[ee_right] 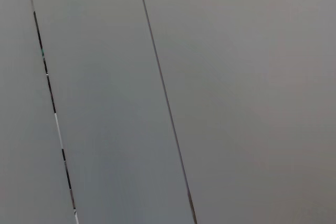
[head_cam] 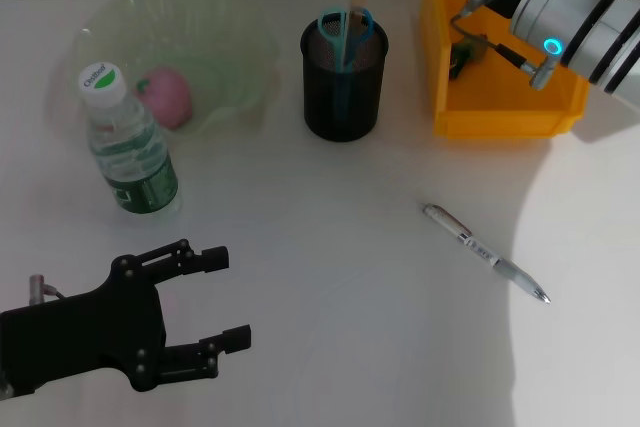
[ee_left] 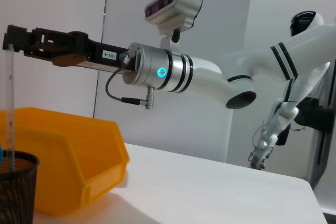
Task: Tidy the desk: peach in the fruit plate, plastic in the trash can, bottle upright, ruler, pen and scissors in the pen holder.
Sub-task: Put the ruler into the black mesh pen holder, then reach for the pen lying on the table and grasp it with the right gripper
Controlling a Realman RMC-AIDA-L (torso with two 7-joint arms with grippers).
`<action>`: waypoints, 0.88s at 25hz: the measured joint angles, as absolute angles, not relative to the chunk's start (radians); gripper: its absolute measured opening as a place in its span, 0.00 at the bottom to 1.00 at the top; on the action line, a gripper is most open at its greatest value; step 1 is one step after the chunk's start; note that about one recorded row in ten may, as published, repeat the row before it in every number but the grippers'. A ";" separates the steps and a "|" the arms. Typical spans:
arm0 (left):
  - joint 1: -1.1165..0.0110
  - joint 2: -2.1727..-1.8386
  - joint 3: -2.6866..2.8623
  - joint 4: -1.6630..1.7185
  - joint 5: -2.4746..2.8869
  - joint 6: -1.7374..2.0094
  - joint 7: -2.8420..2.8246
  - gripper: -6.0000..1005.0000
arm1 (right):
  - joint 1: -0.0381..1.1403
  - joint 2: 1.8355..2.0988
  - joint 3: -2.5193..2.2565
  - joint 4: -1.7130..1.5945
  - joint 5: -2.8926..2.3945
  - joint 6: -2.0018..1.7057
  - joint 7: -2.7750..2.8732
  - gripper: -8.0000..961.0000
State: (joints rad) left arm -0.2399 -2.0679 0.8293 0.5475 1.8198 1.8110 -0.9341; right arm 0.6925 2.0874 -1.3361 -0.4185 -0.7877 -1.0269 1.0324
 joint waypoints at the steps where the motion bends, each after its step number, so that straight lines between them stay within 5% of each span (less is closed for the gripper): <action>1: -0.240 -2.068 0.832 0.548 1.820 1.811 -0.934 0.81 | 0.691 2.088 -1.336 -0.418 -0.788 -1.027 1.032 0.48; 16: -0.255 -2.066 0.835 0.552 1.819 1.822 -0.945 0.81 | 0.662 2.086 -1.333 -0.442 -0.788 -1.038 1.027 0.53; 22: -0.261 -2.065 0.835 0.550 1.846 1.808 -0.975 0.81 | 0.532 2.077 -1.354 -0.837 -0.911 -0.915 1.258 0.63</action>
State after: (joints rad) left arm -0.2612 -2.0647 0.8345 0.5503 1.8460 1.8084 -0.9748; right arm 0.5321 2.0771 -1.3539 -0.8373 -0.9110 -0.9152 1.2582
